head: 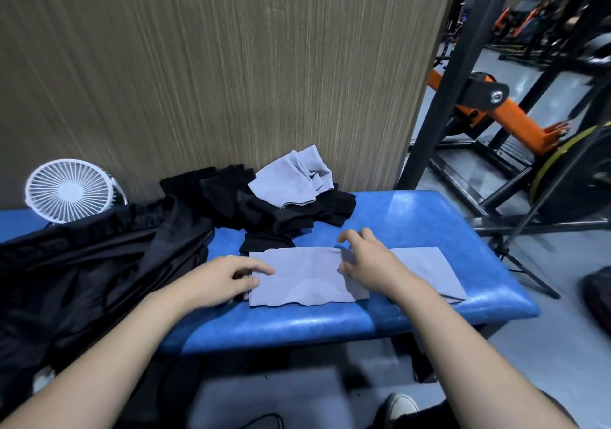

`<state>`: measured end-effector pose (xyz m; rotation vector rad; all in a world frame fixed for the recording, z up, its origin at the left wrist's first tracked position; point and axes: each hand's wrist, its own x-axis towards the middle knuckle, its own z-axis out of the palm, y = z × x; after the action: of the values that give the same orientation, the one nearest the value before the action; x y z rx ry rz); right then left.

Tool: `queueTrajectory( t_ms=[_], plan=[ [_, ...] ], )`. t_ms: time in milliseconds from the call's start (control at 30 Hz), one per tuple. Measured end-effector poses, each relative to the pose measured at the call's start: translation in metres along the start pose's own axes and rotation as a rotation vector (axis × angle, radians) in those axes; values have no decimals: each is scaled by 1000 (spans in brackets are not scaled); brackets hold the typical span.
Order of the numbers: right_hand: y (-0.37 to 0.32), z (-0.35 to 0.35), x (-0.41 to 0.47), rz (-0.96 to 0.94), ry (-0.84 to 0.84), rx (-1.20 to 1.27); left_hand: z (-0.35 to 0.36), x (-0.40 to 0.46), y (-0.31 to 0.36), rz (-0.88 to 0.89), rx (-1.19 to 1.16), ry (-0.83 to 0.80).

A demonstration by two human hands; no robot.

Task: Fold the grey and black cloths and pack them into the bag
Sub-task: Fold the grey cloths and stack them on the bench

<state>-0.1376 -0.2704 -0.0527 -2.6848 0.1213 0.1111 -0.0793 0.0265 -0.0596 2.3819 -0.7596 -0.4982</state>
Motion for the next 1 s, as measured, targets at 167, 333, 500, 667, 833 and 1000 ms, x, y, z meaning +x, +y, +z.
queueTrajectory(
  t_ms=[167,333,500,667,833,1000],
  plan=[
    [-1,-2,-6,-131,73,-136,-3,1,-4,-31,180,251],
    [2,0,-9,-148,-80,-161,5,2,-4,26,189,316],
    [3,0,-7,-114,-111,-226,9,2,-11,-8,229,208],
    [2,-2,-4,-108,-129,-218,10,4,-13,1,238,203],
    [5,-7,-5,-83,-151,-189,12,2,-14,27,232,206],
    [3,-7,-5,-37,-149,-149,13,0,-12,119,239,231]
  ],
)
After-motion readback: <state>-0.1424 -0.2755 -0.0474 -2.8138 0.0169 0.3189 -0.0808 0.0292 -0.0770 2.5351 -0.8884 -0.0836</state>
